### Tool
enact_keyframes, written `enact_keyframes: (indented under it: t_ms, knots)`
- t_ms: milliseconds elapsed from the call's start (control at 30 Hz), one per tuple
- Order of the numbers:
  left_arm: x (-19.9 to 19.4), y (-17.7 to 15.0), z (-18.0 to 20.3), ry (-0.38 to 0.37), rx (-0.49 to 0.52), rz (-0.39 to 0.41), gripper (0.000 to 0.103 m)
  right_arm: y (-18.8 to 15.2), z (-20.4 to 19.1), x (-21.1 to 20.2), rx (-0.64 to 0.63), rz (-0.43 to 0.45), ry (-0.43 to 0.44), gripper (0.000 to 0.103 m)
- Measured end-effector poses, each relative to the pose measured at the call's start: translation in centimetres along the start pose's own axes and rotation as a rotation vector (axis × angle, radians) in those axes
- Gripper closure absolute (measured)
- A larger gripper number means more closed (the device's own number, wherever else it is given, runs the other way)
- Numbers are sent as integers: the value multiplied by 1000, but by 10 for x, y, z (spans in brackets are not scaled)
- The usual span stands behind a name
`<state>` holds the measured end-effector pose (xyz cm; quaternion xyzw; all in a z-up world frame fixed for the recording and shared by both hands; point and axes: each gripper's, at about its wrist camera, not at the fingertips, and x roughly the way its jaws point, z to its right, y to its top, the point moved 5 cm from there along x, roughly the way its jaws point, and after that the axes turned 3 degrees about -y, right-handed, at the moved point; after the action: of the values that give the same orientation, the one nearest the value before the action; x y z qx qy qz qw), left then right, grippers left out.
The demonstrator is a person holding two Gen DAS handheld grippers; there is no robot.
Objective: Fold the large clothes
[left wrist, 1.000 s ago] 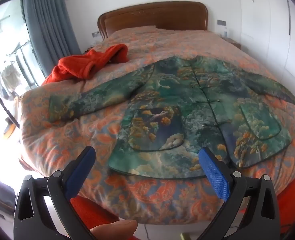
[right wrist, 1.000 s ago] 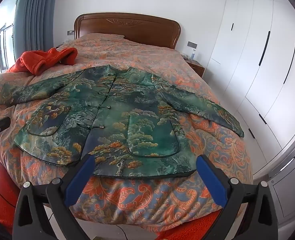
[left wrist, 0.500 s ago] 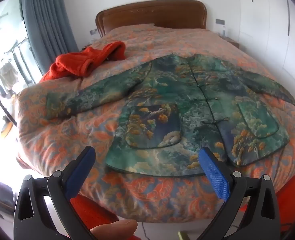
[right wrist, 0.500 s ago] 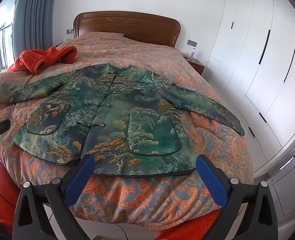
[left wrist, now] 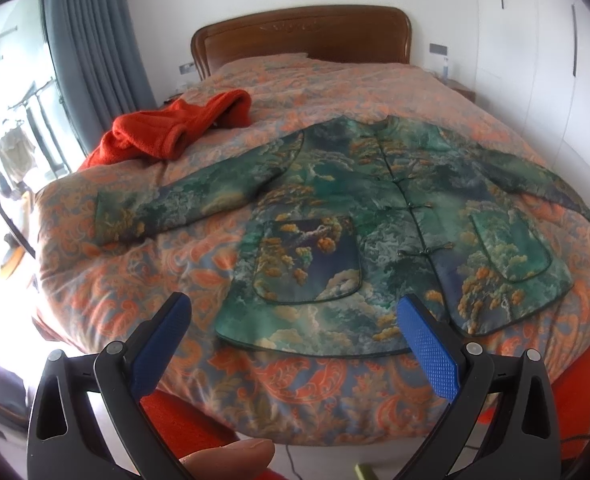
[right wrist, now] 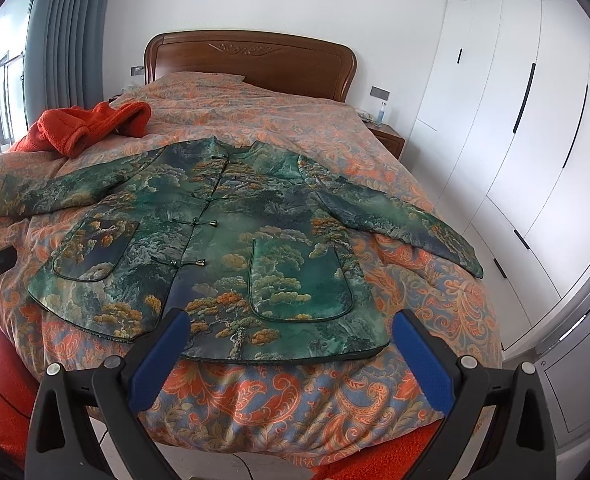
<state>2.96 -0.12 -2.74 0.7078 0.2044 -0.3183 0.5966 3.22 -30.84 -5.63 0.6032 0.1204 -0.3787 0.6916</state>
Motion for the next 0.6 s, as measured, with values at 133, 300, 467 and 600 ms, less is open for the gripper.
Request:
enact_keyframes:
  t_ms: [133,300,467,600]
  knots:
    - [-8,2,2,-5,2,11,0,2,7,-5,7,7,-14,0]
    - [-12,2,-9,-12,0,14,0,1,15,-10,17,11,-30,0]
    - [-16,-1,-10,-23,-1,8,0,-3,19,-13,21,6,-39,0]
    - [-21,-4,-8,-50,8,5,0,-6,20,-14,23,1,-39,0]
